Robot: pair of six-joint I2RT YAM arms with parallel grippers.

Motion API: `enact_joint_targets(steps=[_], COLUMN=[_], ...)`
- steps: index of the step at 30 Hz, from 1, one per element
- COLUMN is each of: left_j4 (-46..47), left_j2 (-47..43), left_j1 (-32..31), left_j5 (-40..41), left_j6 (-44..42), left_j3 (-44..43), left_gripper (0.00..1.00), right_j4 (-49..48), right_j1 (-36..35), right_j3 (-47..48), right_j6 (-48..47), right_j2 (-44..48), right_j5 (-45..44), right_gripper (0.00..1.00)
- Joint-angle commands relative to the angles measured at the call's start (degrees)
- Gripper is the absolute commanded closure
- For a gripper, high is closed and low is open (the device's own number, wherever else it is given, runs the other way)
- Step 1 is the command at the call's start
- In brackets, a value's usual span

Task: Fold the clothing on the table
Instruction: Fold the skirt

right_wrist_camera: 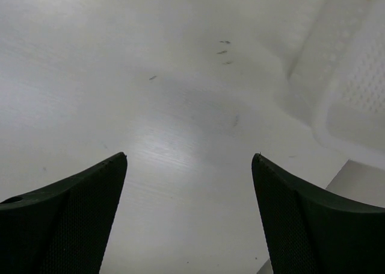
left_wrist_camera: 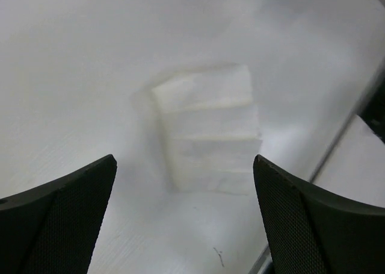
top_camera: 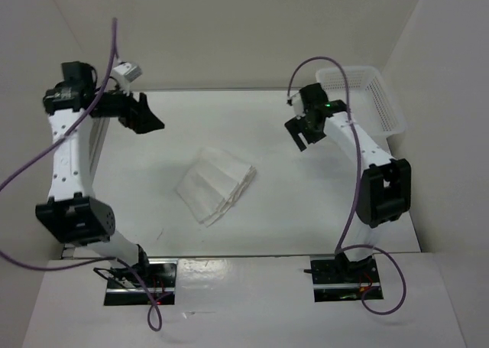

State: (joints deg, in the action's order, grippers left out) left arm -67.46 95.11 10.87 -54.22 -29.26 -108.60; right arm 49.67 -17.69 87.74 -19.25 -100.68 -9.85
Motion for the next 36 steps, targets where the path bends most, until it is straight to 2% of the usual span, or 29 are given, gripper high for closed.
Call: enact_joint_targets(steps=[1, 2, 3, 5, 7, 11, 13, 18, 24, 26, 36], left_j4=[7.5, 14.4, 17.3, 22.9, 24.6, 32.2, 32.2, 34.2, 34.8, 34.8, 34.8], left_j2=[-6.9, -12.8, -15.5, -20.3, -21.5, -23.7, -23.7, -23.0, -23.0, -23.0, -23.6], left_j1=[7.0, 10.7, 12.6, 15.7, 20.1, 26.0, 29.0, 32.5, 32.5, 32.5, 32.5], left_j5=[12.9, 16.0, 21.5, 25.8, 28.3, 27.0, 25.7, 25.7, 25.2, 25.2, 23.5], left_j6=[8.6, 12.0, 12.9, 15.0, 17.4, 21.4, 20.4, 19.7, 19.7, 19.7, 19.1], left_j3=[12.4, 22.1, 26.8, 33.9, 41.1, 49.2, 49.2, 50.4, 51.5, 51.5, 51.5], left_gripper=[0.00, 0.00, 0.00, 0.00, 0.00, 0.00, 0.00, 0.00, 0.00, 0.00, 0.00], right_j4=[-8.4, -9.8, -11.3, -17.0, -21.0, -25.7, -26.3, -29.9, -29.4, -28.8, -27.7], right_j1=[10.5, 13.5, 20.3, 26.4, 32.6, 36.1, 37.4, 40.8, 40.8, 40.8, 40.8], right_j3=[-3.4, -4.4, -6.0, -12.6, -20.4, -26.3, -27.4, -30.6, -31.8, -31.8, -31.8], right_j6=[4.2, 5.3, 7.4, 9.4, 10.9, 11.5, 11.5, 9.8, 6.9, 6.4, 5.4], right_j2=[9.3, 11.0, 12.7, 17.9, 21.0, 20.9, 19.7, 20.5, 21.1, 21.1, 21.7], right_j5=[-0.8, 3.4, 6.0, 10.0, 12.3, 10.6, 12.9, 13.5, 15.6, 17.7, 21.4], right_gripper=[0.12, 0.12, 0.12, 0.12, 0.12, 0.10, 0.06, 0.06, 0.05, 0.01, 0.01])
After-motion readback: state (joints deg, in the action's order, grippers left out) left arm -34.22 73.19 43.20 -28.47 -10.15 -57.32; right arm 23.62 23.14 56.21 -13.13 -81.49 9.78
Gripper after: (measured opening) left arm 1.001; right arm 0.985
